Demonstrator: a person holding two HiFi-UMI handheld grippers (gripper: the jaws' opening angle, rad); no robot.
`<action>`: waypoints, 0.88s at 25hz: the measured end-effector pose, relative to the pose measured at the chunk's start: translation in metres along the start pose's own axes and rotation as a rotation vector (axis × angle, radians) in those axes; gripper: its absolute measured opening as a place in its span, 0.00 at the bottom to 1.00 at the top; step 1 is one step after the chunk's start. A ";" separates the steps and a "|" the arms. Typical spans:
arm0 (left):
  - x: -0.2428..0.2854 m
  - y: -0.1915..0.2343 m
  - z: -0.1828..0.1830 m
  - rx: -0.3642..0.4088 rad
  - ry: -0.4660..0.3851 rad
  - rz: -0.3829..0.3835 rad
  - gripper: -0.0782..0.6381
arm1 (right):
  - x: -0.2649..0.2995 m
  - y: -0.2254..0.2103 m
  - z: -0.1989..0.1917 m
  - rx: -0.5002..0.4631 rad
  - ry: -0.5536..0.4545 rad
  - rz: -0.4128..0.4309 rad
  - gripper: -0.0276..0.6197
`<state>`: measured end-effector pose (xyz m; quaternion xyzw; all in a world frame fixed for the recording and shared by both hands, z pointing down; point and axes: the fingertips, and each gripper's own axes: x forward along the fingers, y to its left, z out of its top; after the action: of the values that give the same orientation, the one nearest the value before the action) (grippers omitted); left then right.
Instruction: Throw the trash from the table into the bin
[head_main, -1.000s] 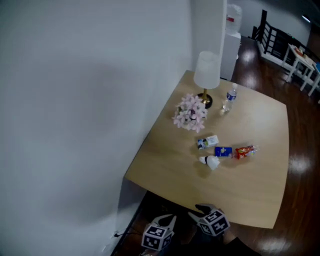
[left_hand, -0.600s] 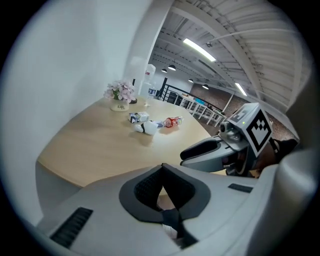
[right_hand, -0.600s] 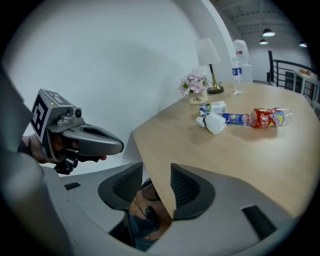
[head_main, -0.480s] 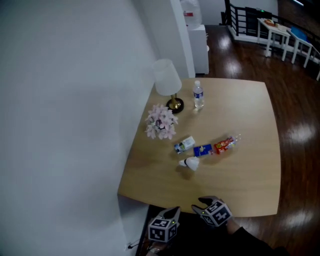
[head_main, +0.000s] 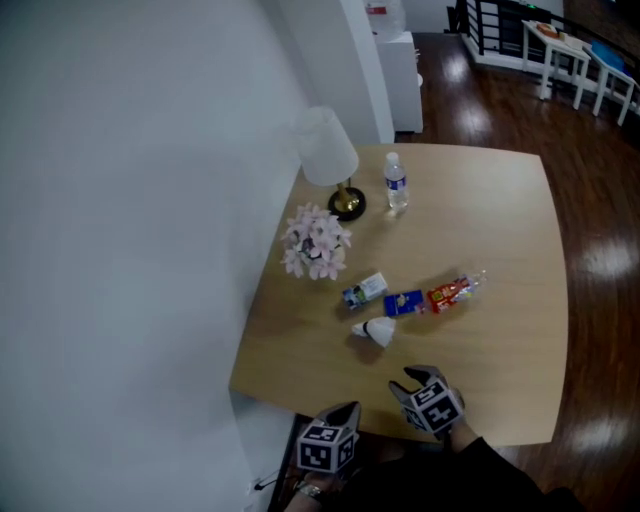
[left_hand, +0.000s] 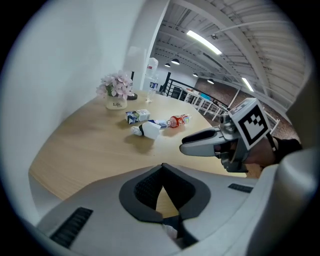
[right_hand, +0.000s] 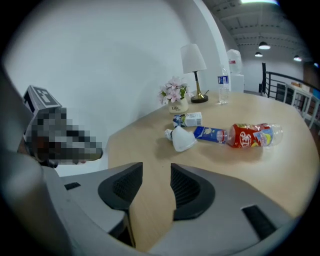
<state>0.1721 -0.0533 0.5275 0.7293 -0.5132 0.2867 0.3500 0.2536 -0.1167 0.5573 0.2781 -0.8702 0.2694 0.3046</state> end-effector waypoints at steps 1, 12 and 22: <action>0.003 0.001 0.004 -0.001 0.003 0.005 0.12 | 0.005 -0.008 0.008 -0.015 -0.007 -0.018 0.33; 0.021 0.009 0.022 -0.044 0.038 0.041 0.12 | 0.081 -0.066 0.071 -0.057 -0.047 -0.058 0.58; 0.022 0.017 0.004 -0.072 0.062 0.047 0.12 | 0.114 -0.065 0.055 -0.063 0.000 -0.050 0.44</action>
<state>0.1630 -0.0731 0.5460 0.6948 -0.5289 0.2988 0.3850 0.1995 -0.2341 0.6172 0.2899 -0.8711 0.2343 0.3198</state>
